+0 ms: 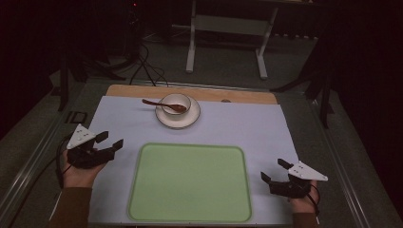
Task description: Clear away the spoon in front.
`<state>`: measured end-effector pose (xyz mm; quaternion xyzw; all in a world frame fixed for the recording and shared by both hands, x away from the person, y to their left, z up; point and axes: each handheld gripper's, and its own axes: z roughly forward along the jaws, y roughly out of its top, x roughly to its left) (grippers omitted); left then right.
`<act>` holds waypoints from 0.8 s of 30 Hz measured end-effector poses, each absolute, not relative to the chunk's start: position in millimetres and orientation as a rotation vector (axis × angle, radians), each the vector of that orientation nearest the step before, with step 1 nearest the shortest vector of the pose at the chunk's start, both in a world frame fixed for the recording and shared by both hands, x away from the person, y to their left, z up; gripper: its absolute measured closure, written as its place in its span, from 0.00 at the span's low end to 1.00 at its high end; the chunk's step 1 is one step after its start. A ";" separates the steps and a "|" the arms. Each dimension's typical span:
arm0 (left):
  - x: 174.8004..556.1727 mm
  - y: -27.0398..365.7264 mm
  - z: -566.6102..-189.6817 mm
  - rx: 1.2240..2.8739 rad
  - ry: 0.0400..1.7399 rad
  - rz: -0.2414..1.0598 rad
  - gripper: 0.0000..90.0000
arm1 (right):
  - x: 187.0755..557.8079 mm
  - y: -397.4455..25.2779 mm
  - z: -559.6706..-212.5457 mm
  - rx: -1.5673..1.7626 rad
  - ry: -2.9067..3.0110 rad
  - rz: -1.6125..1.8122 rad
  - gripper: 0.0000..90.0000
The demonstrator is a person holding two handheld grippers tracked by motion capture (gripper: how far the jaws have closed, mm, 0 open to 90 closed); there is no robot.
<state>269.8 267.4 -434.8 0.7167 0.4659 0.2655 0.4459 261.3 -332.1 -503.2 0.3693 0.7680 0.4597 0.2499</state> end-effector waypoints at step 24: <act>319.3 244.5 -418.4 1.821 1.142 0.662 0.41 | 260.8 -335.9 -501.9 1.017 2.073 1.263 0.16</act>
